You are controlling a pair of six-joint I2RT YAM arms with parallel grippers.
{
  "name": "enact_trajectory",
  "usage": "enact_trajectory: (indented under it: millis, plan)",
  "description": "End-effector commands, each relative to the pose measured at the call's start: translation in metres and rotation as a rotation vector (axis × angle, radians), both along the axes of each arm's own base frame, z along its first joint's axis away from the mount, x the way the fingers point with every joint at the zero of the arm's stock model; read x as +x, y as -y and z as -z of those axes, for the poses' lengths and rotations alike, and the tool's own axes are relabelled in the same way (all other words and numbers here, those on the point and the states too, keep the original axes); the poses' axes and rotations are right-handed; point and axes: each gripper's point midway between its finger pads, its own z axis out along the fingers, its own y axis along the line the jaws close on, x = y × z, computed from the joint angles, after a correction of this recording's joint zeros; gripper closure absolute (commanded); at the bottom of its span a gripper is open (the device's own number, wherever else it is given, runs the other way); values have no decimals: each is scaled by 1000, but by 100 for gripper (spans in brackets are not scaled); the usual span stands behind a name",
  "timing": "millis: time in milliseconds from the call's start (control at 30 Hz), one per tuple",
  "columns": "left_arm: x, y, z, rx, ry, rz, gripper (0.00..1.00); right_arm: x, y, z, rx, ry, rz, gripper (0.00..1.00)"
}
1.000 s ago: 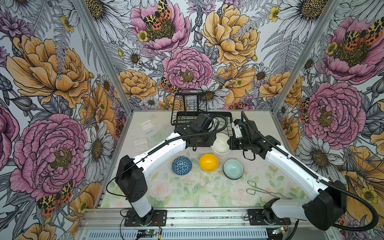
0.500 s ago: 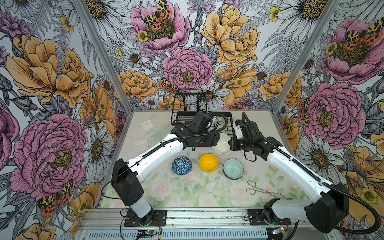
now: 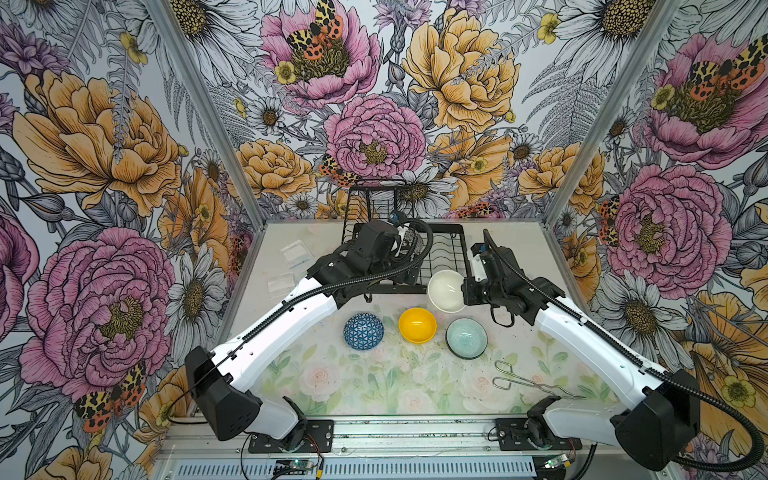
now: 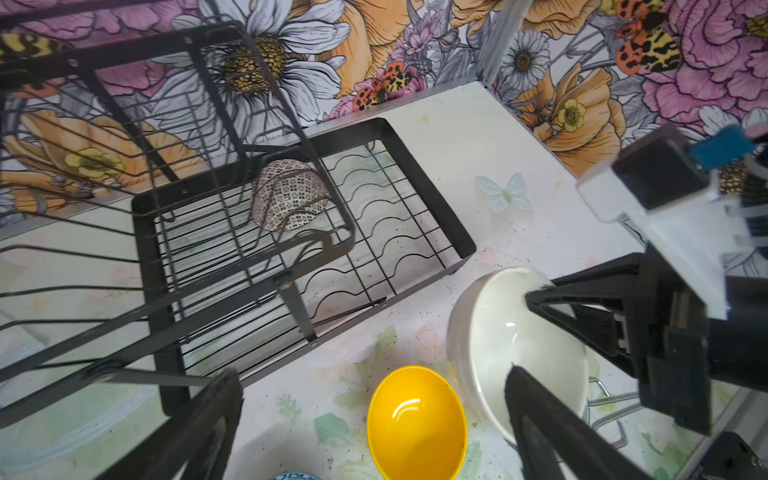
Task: Load the bowls into the dish rack
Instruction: 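Carry the white bowl toward the rack with the right gripper while the left arm withdraws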
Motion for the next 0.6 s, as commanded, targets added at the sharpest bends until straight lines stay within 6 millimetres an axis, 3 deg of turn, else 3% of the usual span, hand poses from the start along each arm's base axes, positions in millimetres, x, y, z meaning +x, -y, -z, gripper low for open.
enact_trajectory:
  millis: [0,133,267,400,567]
  plan:
    - [7,-55,-9,-4,40,-160,1,20,5,-54,-28,210,2,100]
    - [2,-109,0,-36,21,-291,1,30,9,-75,-95,305,-22,100]
    - [-1,-152,29,-76,-50,-396,1,46,19,-100,-189,464,-12,100]
    - [-2,-174,53,-80,-102,-453,1,65,16,-112,-293,678,-69,100]
    - [1,-187,69,-79,-144,-486,1,89,-6,-99,-381,878,-178,100]
